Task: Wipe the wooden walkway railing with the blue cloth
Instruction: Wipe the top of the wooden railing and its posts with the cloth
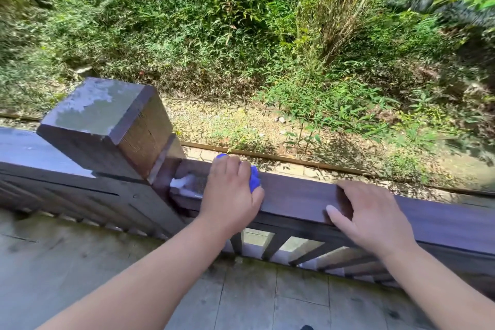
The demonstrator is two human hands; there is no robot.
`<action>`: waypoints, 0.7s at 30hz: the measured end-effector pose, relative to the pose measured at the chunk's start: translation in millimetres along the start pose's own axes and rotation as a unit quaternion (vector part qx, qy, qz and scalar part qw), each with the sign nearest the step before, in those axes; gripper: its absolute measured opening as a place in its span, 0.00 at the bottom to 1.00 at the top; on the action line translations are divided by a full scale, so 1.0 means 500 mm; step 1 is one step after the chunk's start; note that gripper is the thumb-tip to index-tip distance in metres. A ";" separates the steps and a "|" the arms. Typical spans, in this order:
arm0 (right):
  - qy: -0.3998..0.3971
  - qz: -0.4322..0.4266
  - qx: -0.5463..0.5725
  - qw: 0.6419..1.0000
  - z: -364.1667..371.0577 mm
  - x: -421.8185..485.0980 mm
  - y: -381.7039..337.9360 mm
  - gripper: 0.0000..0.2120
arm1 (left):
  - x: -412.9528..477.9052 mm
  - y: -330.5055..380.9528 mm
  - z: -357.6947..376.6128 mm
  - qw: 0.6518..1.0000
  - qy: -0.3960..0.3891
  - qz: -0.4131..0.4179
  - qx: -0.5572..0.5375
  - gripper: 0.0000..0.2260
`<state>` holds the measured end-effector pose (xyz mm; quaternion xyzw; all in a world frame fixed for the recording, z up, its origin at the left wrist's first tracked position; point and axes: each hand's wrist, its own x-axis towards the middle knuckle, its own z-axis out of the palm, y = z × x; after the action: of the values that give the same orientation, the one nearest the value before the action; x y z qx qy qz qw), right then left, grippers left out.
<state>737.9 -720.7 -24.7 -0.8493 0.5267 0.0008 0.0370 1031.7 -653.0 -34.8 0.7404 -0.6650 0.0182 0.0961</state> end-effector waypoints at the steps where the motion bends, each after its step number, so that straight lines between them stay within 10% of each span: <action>1: -0.003 -0.001 -0.002 1.000 0.000 0.000 0.001 0.29 | 0.000 0.016 0.003 1.000 0.003 0.010 0.005 0.18; 16: 0.010 -0.012 -0.002 1.000 0.013 0.001 0.009 0.34 | -0.067 0.086 0.077 0.961 0.063 0.255 0.084 0.24; 21: 0.021 -0.015 -0.001 1.000 0.015 -0.001 0.010 0.33 | -0.093 -0.038 0.044 0.977 0.055 0.188 0.080 0.25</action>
<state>733.5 -722.0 -32.2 -0.8568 0.5148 -0.0172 0.0251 1042.8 -609.2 -65.9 0.6053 -0.7824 0.1299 0.0682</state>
